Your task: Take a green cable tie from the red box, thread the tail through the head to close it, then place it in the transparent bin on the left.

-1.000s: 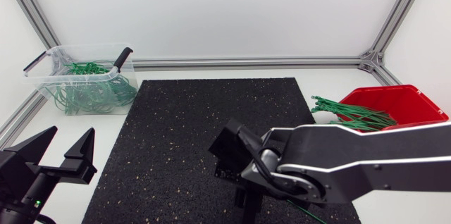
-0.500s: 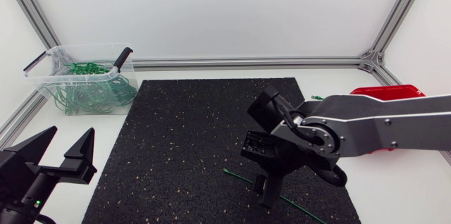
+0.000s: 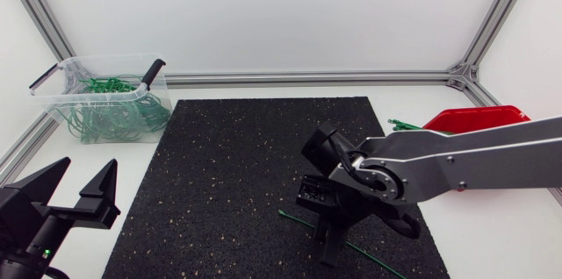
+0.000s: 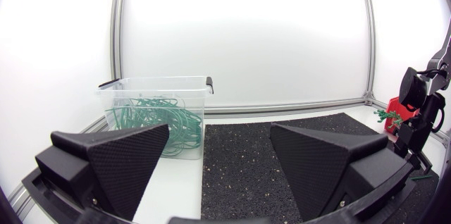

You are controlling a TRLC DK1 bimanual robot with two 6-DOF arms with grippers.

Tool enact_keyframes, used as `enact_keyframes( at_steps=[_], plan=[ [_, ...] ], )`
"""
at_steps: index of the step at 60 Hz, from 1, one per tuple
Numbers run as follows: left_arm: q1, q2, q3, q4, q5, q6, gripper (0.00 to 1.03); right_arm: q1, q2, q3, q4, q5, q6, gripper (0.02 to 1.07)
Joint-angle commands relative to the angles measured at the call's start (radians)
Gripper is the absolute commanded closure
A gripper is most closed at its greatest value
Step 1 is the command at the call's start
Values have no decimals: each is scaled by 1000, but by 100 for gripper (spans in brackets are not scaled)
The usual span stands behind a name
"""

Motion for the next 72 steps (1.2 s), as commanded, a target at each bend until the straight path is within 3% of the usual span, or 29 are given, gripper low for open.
enact_keyframes(
  at_steps=[1, 5, 11, 28, 47, 58, 72],
  plan=[
    [-2, 6, -38, -30, -4, -6, 3, 10, 32, -29, 12, 3, 0, 80],
    [-2, 6, -38, -30, -3, -5, 3, 12, 44, -29, 13, 5, 0, 84],
    [-2, 6, -38, -30, -3, -2, 3, 16, 64, -31, 20, 8, 0, 101],
    [-10, 3, -38, -30, -3, 3, 3, 26, -57, -12, -54, -14, 6, 101],
    [-27, 14, -18, -39, 2, 7, 3, -135, -183, 86, -244, -411, -8, 101],
    [-33, 58, 40, -87, 28, -22, 3, -194, -226, 111, -306, -583, -19, 101],
    [-33, 139, 132, -139, 108, -95, 3, -214, -307, 104, -338, -718, -19, 101]
  ],
)
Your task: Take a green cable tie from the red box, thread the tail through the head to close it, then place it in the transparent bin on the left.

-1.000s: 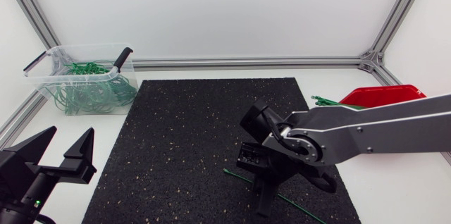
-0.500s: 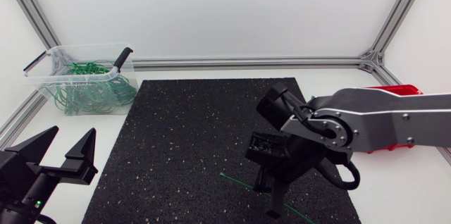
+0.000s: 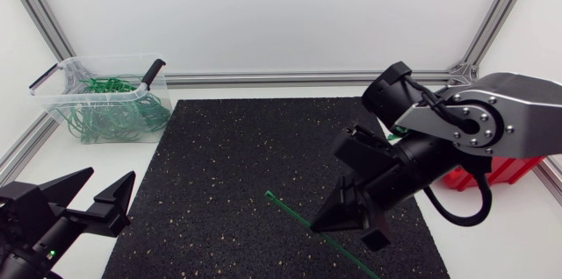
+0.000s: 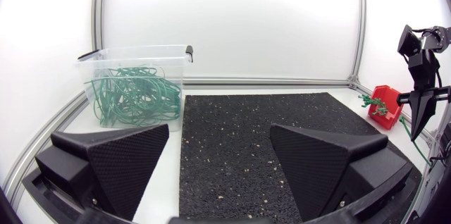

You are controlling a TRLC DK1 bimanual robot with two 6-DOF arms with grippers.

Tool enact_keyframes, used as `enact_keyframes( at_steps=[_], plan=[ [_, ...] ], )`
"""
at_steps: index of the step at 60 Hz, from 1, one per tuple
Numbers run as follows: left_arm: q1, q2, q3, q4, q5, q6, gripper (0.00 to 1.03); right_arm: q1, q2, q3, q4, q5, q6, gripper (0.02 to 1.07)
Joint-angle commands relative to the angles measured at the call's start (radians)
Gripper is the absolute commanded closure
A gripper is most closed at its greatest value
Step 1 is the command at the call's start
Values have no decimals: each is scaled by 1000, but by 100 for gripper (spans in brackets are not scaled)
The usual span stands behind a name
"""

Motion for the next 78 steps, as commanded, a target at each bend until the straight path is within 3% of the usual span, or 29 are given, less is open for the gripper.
enact_keyframes(
  at_steps=[1, 24, 34, 45, 53, 61, 65, 74, 78],
  plan=[
    [-8, 29, 72, -20, 30, -50, 3, -13, -37, 11, -19, -38, -18, 101],
    [-32, 181, 261, -120, 196, -156, 3, -104, -76, 2, -12, -280, -56, 101],
    [-124, 238, 333, -151, 211, -213, 3, -119, -94, -6, 38, -328, -47, 101],
    [-258, 298, 395, -162, 211, -248, 3, -128, -135, -47, 221, -329, 70, 101],
    [-362, 350, 427, -139, 231, -256, 4, -122, -155, -67, 331, -322, 155, 101],
    [-437, 393, 438, -39, 288, -312, 5, -101, -145, -60, 377, -322, 203, 101],
    [-445, 431, 459, -23, 308, -314, 5, -92, -132, -53, 412, -329, 238, 101],
    [-439, 492, 487, 38, 472, -374, 5, -90, -94, -18, 416, -408, 269, 101],
    [-434, 528, 499, 59, 492, -372, 5, -93, -80, -9, 423, -429, 287, 101]
  ],
)
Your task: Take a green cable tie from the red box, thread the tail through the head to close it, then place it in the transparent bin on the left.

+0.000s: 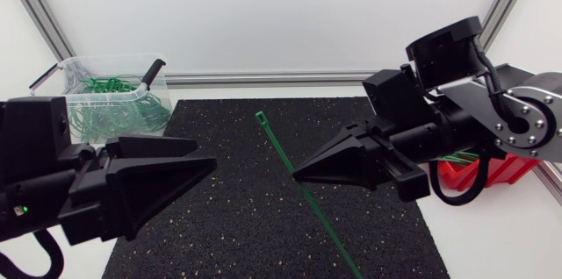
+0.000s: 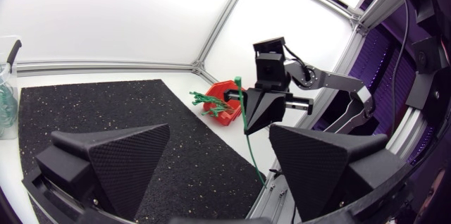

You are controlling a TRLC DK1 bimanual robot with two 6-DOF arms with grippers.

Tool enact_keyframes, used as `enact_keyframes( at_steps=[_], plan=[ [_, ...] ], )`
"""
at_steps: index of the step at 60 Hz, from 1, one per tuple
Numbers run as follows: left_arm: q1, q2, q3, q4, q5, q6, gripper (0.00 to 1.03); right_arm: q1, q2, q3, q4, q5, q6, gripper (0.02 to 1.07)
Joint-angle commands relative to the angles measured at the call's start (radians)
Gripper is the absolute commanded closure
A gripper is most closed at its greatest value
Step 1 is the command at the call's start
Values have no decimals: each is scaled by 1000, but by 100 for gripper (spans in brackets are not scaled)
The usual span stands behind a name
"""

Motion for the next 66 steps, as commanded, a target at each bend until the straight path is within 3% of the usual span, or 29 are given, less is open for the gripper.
enact_keyframes(
  at_steps=[1, 19, 37, 48, 63, 66],
  plan=[
    [4, 46, 46, 30, 27, -33, 5, 4, 30, 30, 18, -28, 50, 101],
    [29, 218, 107, 185, 155, -142, 4, 1, 81, 80, 86, -85, 165, 101],
    [23, 367, 202, 273, 184, -192, 4, -25, 136, 92, 317, -94, 372, 101],
    [-2, 434, 245, 299, 191, -209, 5, -52, 168, 119, 339, -106, 396, 101],
    [-11, 505, 290, 336, 210, -239, 13, -70, 204, 149, 342, -122, 404, 101],
    [-11, 515, 293, 343, 210, -240, 19, -75, 208, 149, 343, -128, 406, 101]
  ],
)
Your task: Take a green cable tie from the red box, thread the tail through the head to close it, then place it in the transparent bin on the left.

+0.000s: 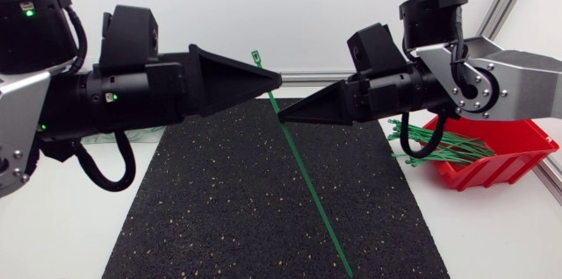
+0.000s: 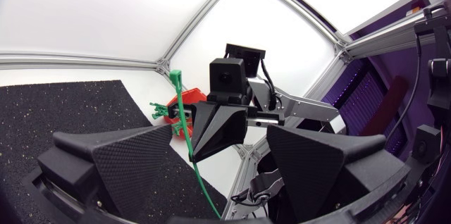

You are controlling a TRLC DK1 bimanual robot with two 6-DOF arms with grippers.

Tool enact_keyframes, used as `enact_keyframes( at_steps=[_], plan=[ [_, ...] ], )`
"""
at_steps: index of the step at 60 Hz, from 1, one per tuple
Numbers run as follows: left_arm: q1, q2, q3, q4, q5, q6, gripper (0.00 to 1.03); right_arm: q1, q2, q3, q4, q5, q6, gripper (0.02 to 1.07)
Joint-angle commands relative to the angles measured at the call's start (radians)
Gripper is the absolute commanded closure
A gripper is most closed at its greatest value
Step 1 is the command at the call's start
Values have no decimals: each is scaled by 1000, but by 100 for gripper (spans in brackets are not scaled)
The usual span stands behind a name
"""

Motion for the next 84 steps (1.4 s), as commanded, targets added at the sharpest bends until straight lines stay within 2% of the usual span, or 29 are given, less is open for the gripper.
enact_keyframes(
  at_steps=[1, 4, 13, 28, 35, 45, 49, 79, 84],
  plan=[
    [-9, 26, 36, 28, 13, -33, 20, -13, 21, 21, 12, -16, 23, 101],
    [-9, 36, 39, 32, 13, -38, 24, -17, 24, 23, 13, -20, 23, 101],
    [8, 57, 41, 59, 11, -61, 45, -23, 22, 21, 18, -31, 29, 101],
    [25, 57, 33, 85, 7, -82, 48, -23, 10, 5, 26, -37, 29, 101],
    [37, 55, 31, 89, 1, -85, 65, -17, 2, 1, 26, -37, 30, 101],
    [37, 57, 30, 92, -9, -85, 69, -11, 1, -5, 29, -39, 30, 101],
    [34, 55, 33, 94, -19, -87, 77, -8, 1, -6, 30, -42, 30, 101],
    [30, 69, 33, 98, -45, -89, 79, 10, -16, -15, 30, -43, 36, 101],
    [30, 69, 34, 98, -52, -90, 87, 12, -16, -17, 30, -43, 38, 101]
  ],
)
